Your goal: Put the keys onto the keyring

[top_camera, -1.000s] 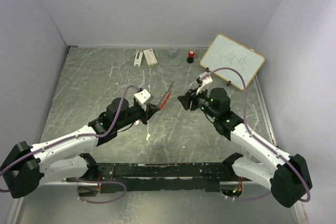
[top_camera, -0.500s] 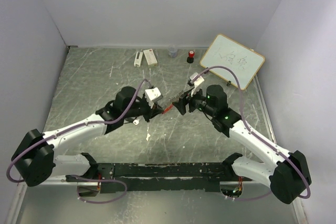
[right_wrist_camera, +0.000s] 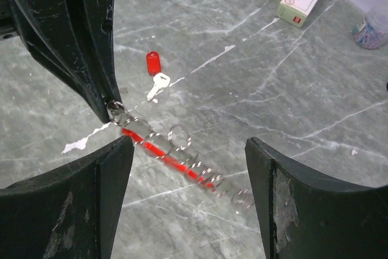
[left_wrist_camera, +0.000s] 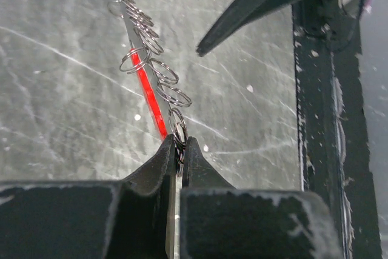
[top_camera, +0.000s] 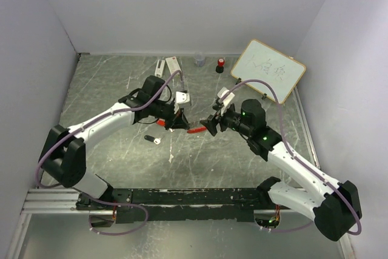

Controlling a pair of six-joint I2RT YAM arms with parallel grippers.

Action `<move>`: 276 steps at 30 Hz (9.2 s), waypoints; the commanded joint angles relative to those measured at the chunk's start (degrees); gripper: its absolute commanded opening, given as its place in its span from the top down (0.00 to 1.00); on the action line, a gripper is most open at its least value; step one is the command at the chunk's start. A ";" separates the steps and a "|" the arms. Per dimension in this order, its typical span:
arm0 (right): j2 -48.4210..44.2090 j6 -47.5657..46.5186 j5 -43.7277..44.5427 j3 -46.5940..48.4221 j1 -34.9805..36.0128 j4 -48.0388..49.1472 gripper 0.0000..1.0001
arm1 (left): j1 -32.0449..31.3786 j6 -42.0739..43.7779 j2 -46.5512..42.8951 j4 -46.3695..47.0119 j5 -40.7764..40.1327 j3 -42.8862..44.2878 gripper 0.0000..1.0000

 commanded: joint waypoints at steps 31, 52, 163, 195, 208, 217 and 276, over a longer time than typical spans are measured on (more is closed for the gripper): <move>8.05 -7.22 -18.04 8.11 2.74 -9.95 0.32 | 5.69 18.41 4.59 -16.09 18.76 9.27 0.93; 14.55 -8.18 -13.29 10.45 4.36 -8.99 1.00 | 4.74 0.41 1.29 -0.04 4.08 6.43 0.70; 8.05 4.02 -17.68 -4.12 3.68 18.09 1.00 | 0.12 -37.24 -10.99 66.19 -1.41 -28.23 0.55; 7.06 5.75 -14.10 -4.39 3.75 18.54 1.00 | -1.14 -36.30 -19.56 60.83 -23.11 -30.38 0.43; 5.69 10.78 -8.11 -2.47 2.97 20.80 1.00 | -1.05 -38.95 -26.64 67.69 -30.44 -40.60 0.41; 5.87 13.72 -6.82 -1.24 2.94 23.55 1.00 | -1.12 -40.45 -24.66 68.17 -30.72 -42.97 0.44; -0.07 14.23 -8.86 -13.36 2.54 47.83 1.00 | -1.02 -50.20 -15.46 46.43 -47.25 -37.65 0.46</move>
